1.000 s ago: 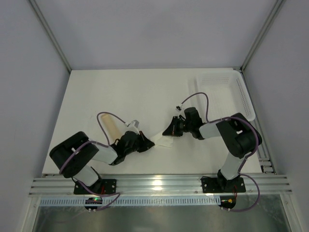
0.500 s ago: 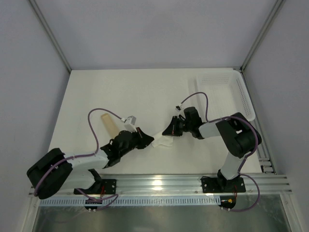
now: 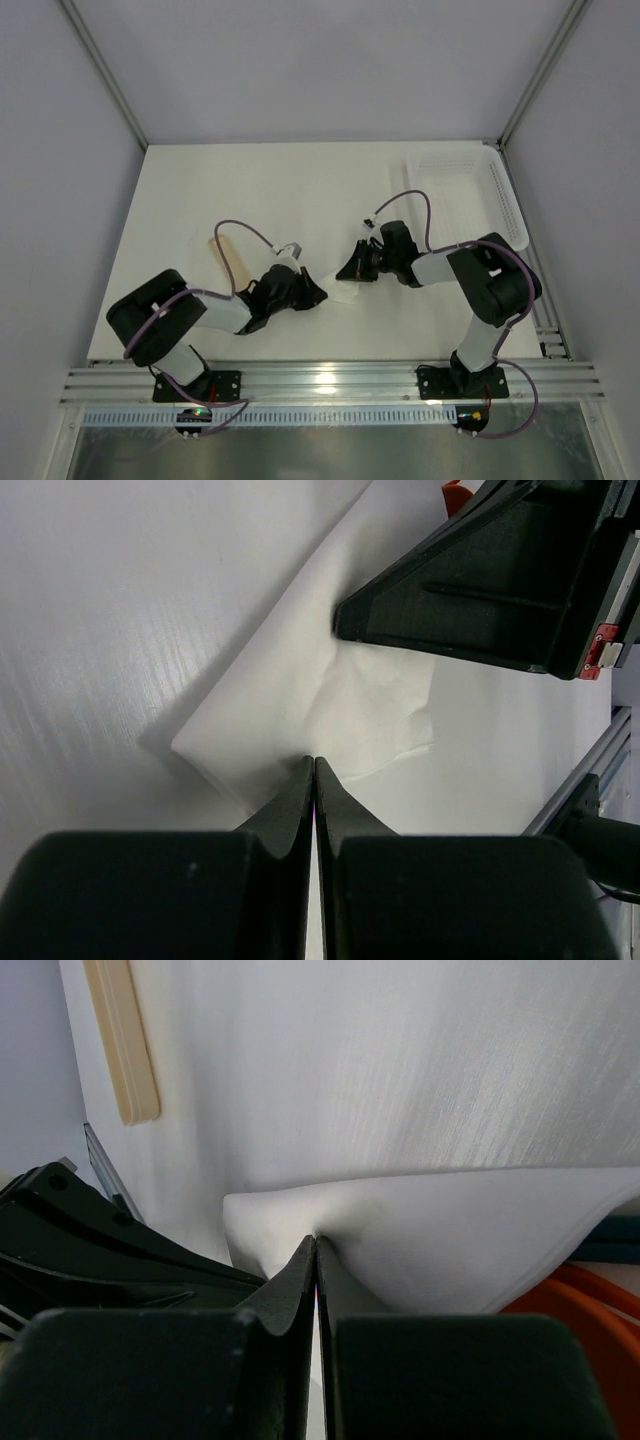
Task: Place the utensils on the paper napkin and roll it up
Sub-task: Roll the napkin at the center of the board.
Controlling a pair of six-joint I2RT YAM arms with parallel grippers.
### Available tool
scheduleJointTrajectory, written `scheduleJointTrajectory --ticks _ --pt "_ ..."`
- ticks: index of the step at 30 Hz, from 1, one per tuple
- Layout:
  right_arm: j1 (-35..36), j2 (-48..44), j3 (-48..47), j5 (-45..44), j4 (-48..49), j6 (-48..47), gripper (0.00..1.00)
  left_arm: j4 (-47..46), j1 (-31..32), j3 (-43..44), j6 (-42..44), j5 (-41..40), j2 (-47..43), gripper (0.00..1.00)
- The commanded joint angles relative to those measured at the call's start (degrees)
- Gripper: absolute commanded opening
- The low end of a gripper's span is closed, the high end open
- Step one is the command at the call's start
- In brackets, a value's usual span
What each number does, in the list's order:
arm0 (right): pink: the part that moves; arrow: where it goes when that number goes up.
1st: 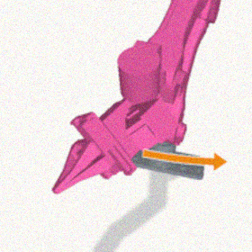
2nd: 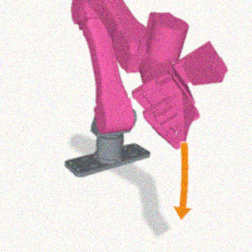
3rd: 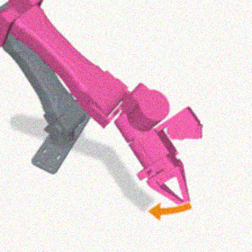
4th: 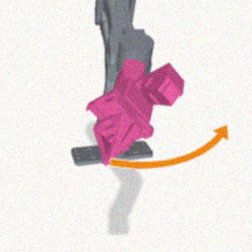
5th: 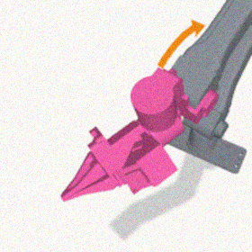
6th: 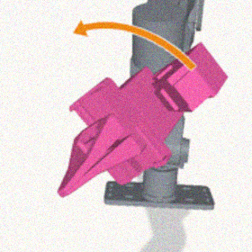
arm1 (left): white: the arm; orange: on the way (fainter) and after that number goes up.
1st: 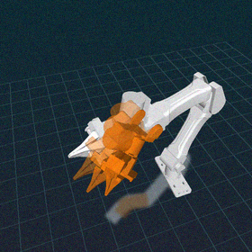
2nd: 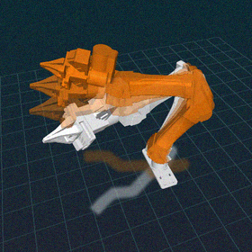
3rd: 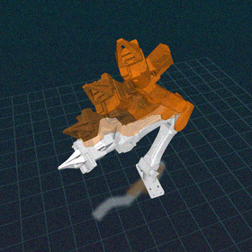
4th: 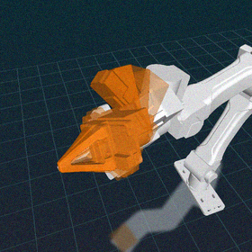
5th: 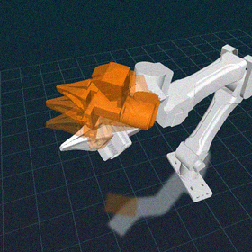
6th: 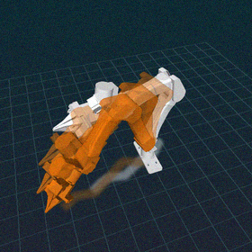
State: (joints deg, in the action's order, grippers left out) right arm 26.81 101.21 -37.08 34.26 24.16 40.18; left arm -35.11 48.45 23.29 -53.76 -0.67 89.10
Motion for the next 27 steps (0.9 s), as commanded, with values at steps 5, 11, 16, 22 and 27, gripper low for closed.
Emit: scheduleJointTrajectory --ticks 5,11,16,22,27 --pt "0.0 0.9 -0.9 -3.6 -3.0 -3.3 0.04 -11.6 -1.3 -2.4 -1.9 2.7 3.8 0.0" --pt "0.0 -0.6 -1.2 -4.2 -5.3 -3.8 0.04 -14.4 -1.4 -5.5 -5.3 1.2 6.2 0.0" --pt "0.2 -5.3 -3.0 -6.6 -9.8 -5.8 0.04 -13.4 -1.4 -7.3 -7.8 -1.0 7.1 0.0" --pt "1.3 -11.2 -6.3 -9.3 -16.8 -8.5 0.05 -9.2 -1.3 -7.0 -10.1 -2.8 8.5 0.0" --pt "2.1 -13.8 -6.2 -8.4 -18.3 -8.6 0.05 -8.8 -1.3 -6.7 -10.2 -2.8 8.5 0.0"
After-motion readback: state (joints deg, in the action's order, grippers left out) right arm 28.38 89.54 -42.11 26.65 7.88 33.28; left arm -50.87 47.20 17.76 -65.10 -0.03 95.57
